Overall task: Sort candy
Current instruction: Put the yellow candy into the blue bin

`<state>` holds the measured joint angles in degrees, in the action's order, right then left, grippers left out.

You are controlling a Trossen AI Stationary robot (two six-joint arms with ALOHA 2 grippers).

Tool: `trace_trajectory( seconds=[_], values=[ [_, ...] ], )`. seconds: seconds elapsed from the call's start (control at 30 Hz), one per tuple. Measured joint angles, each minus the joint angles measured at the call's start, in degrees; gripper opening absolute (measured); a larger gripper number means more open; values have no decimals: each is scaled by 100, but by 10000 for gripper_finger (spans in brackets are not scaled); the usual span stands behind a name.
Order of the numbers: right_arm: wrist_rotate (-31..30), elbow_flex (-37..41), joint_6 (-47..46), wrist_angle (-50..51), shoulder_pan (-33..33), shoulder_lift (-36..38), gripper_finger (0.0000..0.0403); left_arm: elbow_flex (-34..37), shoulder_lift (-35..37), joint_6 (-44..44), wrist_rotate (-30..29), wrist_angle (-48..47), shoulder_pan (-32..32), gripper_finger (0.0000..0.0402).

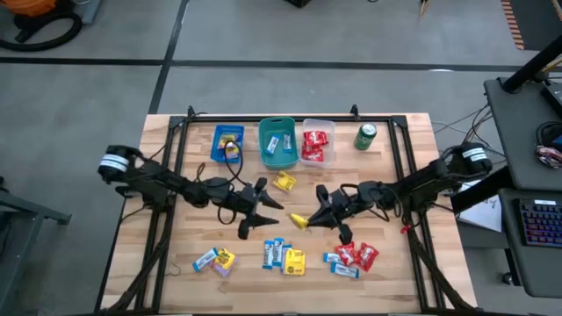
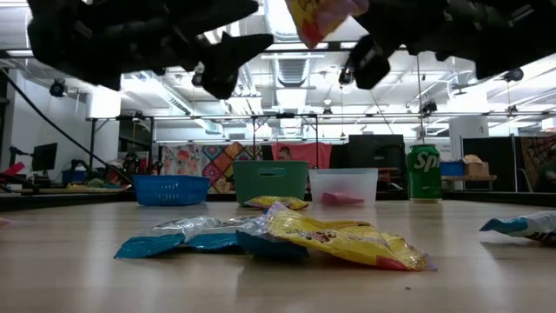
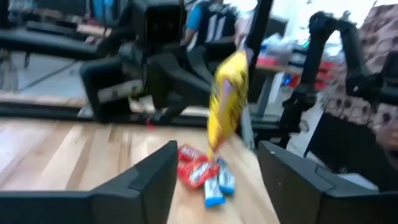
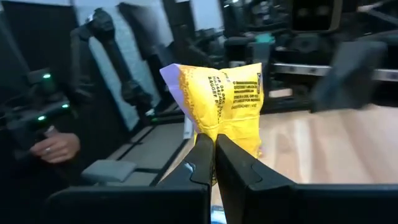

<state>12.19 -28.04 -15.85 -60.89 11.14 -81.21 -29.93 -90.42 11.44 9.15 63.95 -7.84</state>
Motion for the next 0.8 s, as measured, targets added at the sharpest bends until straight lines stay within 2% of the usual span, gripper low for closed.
trace_trajectory(
  seconds=[0.2, 0.33, 0.57, 0.67, 0.8],
  values=[
    [487, -595, 121, 32, 0, -463, 8, -12, -724, -147, 864, 1468, -4, 235],
    [721, -811, 168, 63, -2, -627, 8, -44, -988, 8, 889, 1840, -1, 235],
    [733, -961, 181, 79, -17, -793, 8, -397, -1287, 64, 897, 1943, 0, 230],
    [725, -971, 168, 86, -37, -799, 8, -524, -1360, 36, 945, 1939, 0, 216],
    [566, -915, 93, 250, -42, -710, 9, -556, -1358, -4, 948, 1825, 0, 167]
  ],
)
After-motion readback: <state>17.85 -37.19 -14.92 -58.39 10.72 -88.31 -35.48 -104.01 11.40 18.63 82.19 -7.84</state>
